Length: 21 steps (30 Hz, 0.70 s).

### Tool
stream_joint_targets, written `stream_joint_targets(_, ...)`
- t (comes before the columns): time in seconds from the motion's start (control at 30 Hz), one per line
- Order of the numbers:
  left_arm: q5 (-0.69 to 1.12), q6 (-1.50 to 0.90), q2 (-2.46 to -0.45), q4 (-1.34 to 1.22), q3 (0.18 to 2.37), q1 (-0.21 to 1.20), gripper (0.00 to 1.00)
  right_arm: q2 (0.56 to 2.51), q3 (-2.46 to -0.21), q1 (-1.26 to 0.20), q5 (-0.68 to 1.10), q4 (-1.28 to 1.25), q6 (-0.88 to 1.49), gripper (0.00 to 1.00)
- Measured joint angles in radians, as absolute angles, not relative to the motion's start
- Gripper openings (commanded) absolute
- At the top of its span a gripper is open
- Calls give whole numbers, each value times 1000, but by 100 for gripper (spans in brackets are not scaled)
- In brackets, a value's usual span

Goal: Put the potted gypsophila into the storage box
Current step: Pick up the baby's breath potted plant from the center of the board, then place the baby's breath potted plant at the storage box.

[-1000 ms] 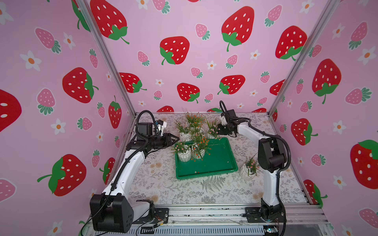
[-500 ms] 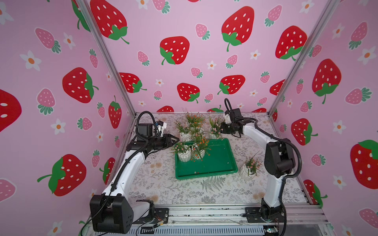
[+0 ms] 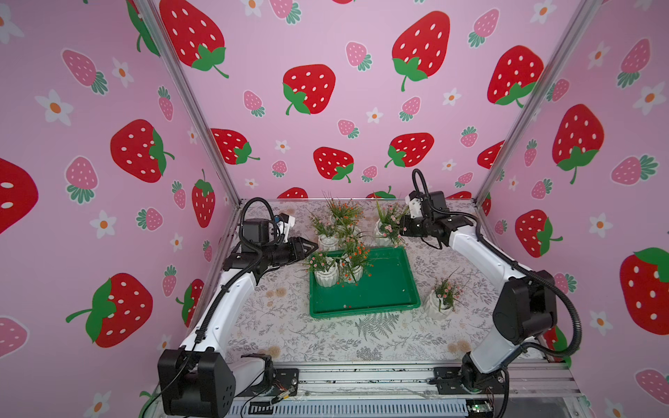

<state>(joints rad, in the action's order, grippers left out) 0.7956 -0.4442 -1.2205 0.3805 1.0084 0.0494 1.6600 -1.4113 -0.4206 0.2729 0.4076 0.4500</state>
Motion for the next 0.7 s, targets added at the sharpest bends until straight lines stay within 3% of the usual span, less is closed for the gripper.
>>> stream_joint_targets(0.7,850,-480,-1220,300,980,95,42,1566,-1233,-425,413,490,426,0)
